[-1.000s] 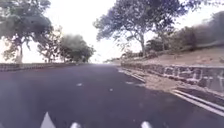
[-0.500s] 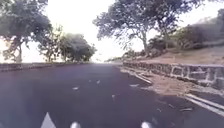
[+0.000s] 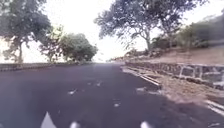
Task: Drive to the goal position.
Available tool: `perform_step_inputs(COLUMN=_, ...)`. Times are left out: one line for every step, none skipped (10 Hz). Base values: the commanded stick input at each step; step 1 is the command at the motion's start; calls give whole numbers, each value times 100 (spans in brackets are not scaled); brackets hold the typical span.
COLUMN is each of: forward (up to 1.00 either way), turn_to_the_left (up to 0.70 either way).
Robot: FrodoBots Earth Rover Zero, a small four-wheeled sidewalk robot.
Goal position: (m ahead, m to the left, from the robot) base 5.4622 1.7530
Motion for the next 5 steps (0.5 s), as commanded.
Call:
perform_step_inputs(forward=85, turn_to_the_left=0)
perform_step_inputs(forward=85, turn_to_the_left=0)
perform_step_inputs(forward=85, turn_to_the_left=0)
perform_step_inputs(forward=85, turn_to_the_left=0)
perform_step_inputs(forward=85, turn_to_the_left=0)
